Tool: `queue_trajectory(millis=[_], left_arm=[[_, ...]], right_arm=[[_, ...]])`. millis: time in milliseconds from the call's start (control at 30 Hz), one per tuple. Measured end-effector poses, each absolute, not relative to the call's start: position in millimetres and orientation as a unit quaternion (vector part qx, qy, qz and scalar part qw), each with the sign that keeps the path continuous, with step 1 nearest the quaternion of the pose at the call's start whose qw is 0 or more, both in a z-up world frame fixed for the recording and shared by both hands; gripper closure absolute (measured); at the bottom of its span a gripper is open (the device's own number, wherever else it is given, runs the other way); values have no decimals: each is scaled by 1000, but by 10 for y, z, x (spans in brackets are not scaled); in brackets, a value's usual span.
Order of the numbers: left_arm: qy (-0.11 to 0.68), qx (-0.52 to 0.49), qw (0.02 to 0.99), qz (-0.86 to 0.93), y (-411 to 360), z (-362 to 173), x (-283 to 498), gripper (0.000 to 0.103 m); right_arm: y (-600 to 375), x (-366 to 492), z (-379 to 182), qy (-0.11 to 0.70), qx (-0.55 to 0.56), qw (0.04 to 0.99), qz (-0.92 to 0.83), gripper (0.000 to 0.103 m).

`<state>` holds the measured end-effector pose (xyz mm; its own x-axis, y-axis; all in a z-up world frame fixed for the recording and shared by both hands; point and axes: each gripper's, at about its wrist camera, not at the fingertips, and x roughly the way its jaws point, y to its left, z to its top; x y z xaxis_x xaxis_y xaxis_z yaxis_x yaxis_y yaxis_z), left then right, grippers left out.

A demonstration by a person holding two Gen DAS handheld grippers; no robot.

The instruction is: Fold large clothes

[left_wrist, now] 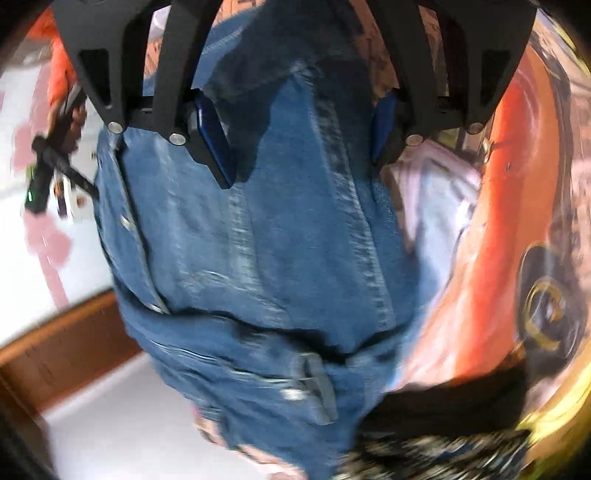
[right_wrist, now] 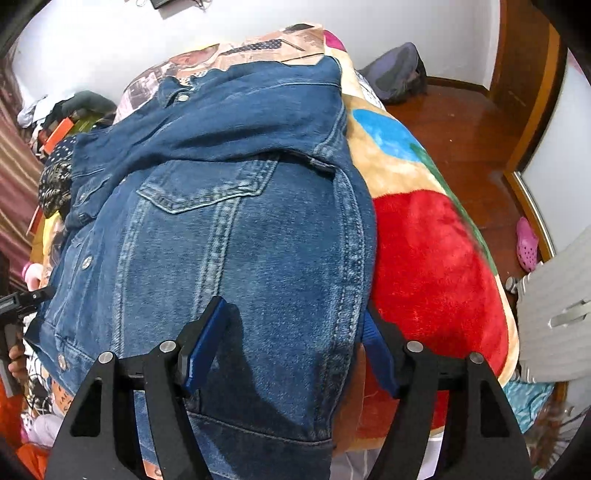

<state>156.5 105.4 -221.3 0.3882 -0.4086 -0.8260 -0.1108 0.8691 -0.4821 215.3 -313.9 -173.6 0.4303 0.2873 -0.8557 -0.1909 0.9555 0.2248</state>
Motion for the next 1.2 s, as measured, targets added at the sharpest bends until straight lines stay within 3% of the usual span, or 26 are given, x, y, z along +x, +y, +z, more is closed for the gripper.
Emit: queue_trajectory(millis=[233,267,833,1200], left_arm=[[536,-222,808,-105,992,-2048,1696,94],[534,-220,810,-104,1021,-2040,1722,97],[409,-235,873,-121,1232,-1065,2362,98],[395,-283,872,-51,1700,-1179,3293,98]], right_arm=[[-3232,2170,-1637,515,59,844,139,86],[-3232,2180,-1636,516,59,844,136,93],[-3030,2611,-947,430,31,888,158,96],[-2889,3546,-749,381,39,914,134,96]])
